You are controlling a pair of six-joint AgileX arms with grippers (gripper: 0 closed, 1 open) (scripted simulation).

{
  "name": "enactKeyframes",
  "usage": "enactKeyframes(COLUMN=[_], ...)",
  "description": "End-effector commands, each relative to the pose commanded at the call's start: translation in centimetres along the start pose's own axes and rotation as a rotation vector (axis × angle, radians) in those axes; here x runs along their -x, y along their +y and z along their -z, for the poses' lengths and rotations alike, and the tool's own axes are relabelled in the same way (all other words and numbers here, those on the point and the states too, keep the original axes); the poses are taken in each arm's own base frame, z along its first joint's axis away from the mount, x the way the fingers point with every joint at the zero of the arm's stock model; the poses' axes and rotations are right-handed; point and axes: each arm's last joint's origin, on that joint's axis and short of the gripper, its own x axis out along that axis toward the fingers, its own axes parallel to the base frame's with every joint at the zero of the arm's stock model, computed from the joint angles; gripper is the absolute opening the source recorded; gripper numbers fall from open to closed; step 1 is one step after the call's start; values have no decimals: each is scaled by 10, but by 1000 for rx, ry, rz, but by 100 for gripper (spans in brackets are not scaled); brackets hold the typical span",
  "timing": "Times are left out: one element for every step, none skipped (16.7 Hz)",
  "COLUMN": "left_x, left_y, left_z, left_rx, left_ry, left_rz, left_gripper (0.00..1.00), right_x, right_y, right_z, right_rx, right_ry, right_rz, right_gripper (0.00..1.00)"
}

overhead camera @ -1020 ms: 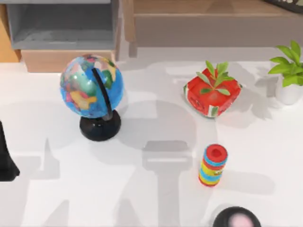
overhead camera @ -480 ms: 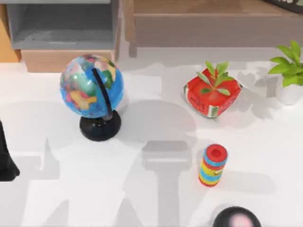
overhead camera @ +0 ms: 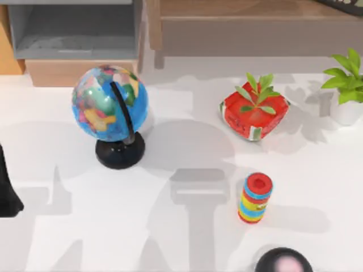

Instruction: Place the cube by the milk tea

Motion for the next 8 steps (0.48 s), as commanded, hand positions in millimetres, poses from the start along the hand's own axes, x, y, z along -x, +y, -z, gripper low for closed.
enactKeyframes(left_x=[0, 0, 0, 0, 0, 0, 0, 0], left_y=[0, 0, 0, 0, 0, 0, 0, 0], left_z=[0, 0, 0, 0, 0, 0, 0, 0], left_rx=[0, 0, 0, 0, 0, 0, 0, 0], left_ry=[0, 0, 0, 0, 0, 0, 0, 0], left_rz=[0, 0, 0, 0, 0, 0, 0, 0], left_gripper=[100, 100, 100, 100, 100, 100, 100, 100], right_x=[0, 0, 0, 0, 0, 0, 0, 0], right_y=[0, 0, 0, 0, 0, 0, 0, 0], right_z=[0, 0, 0, 0, 0, 0, 0, 0], right_rx=[0, 0, 0, 0, 0, 0, 0, 0], right_ry=[0, 0, 0, 0, 0, 0, 0, 0], right_rz=[0, 0, 0, 0, 0, 0, 0, 0], right_gripper=[32, 25, 17, 10, 2, 0, 0, 0])
